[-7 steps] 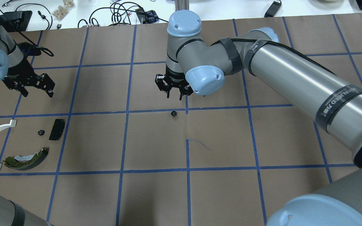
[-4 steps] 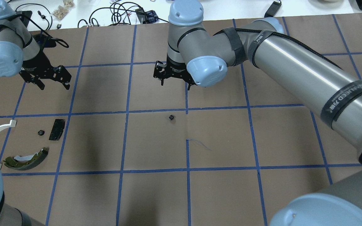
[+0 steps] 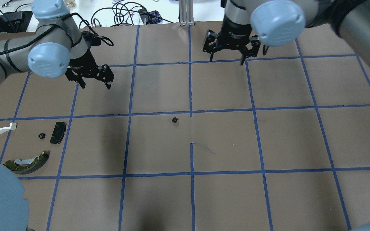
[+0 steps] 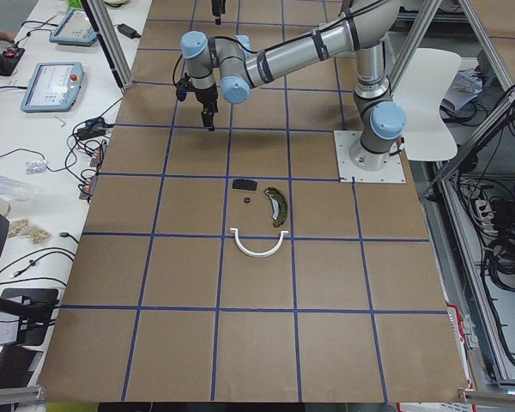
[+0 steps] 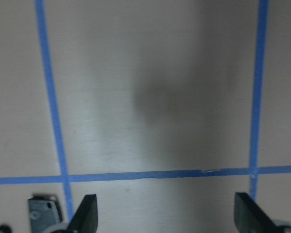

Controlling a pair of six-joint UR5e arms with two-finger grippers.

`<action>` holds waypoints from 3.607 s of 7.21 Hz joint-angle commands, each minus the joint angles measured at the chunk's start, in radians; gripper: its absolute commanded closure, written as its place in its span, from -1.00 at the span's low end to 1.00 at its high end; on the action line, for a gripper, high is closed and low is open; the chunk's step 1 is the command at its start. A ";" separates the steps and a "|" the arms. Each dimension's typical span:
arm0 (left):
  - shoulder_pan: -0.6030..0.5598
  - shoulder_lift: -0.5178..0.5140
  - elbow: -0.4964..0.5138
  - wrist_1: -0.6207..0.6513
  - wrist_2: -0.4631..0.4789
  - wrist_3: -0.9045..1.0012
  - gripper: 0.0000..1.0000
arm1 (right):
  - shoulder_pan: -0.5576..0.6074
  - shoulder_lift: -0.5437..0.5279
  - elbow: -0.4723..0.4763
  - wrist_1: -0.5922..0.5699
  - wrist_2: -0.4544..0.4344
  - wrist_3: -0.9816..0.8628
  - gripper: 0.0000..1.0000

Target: Place bearing gear from tray to pile

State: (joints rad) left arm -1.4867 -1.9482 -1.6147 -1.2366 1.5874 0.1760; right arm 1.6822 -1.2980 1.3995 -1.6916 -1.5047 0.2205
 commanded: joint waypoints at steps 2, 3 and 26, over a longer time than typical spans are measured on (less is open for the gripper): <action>-0.171 -0.017 -0.007 0.008 -0.080 -0.010 -1.00 | -0.084 -0.154 0.016 0.125 -0.092 -0.102 -1.00; -0.232 -0.031 -0.008 0.008 -0.080 -0.009 -1.00 | -0.079 -0.159 0.019 0.124 -0.083 -0.101 -1.00; -0.048 -0.032 0.069 -0.088 0.005 0.063 1.00 | -0.096 -0.216 0.108 0.045 -0.122 -0.187 -1.00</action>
State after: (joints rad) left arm -1.6648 -2.0009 -1.6139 -1.2110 1.5781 0.1986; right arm 1.5942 -1.4777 1.4573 -1.6166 -1.5815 0.0488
